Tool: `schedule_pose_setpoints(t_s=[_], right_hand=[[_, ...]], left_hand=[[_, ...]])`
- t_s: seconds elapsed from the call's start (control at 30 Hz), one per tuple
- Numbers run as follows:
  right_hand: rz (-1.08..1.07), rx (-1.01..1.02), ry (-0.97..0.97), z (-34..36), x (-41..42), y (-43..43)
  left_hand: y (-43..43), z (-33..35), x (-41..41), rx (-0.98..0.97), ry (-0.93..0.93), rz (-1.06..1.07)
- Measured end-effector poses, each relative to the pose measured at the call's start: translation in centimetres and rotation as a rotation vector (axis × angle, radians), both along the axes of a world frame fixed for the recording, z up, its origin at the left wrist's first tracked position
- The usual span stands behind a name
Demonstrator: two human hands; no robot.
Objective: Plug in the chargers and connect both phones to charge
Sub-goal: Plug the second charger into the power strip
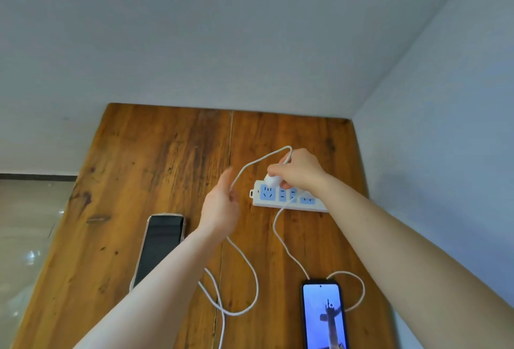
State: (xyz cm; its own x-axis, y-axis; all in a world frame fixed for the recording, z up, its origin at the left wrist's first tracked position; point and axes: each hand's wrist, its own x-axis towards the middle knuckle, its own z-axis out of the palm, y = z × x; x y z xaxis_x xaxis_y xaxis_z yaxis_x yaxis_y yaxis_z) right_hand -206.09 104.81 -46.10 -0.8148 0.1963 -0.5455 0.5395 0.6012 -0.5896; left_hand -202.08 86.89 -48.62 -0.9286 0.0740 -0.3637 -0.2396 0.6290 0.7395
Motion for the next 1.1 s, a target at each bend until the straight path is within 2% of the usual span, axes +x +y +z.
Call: schedule_pose_setpoints(t_s=[0.13, 0.2, 0.47, 0.7, 0.87, 0.97, 1.1], right_hand=[[-0.156, -0.042, -0.070, -1.3, -0.7, 0.6], [-0.199, -0.049, -0.087, -1.4, -1.0, 0.9], [-0.155, -0.130, -0.148, -0.5, -1.3, 0.3], [-0.040, 0.095, -0.165, 0.2, -1.2, -0.5], [0.087, 0.261, -0.010, 0.0, -0.4, -2.7], [0.096, 0.263, 0.029, 0.1, -0.1, -2.8], [0.112, 0.193, -0.053, 0.3, -0.3, -1.9]], left_hand=[[1.3, -1.3, 0.4, -0.079, 0.171, -0.193], [1.7, -1.9, 0.4, -0.124, 0.163, -0.215], [2.5, -2.5, 0.0, -0.188, 0.092, -0.173], [4.0, -3.7, -0.9, -0.167, 0.048, -0.107], [3.2, -4.6, -0.8, -0.145, 0.002, -0.015], [3.1, -4.7, -0.8, -0.135, -0.018, -0.010], [3.0, -4.5, -0.8, -0.118, -0.034, -0.010]])
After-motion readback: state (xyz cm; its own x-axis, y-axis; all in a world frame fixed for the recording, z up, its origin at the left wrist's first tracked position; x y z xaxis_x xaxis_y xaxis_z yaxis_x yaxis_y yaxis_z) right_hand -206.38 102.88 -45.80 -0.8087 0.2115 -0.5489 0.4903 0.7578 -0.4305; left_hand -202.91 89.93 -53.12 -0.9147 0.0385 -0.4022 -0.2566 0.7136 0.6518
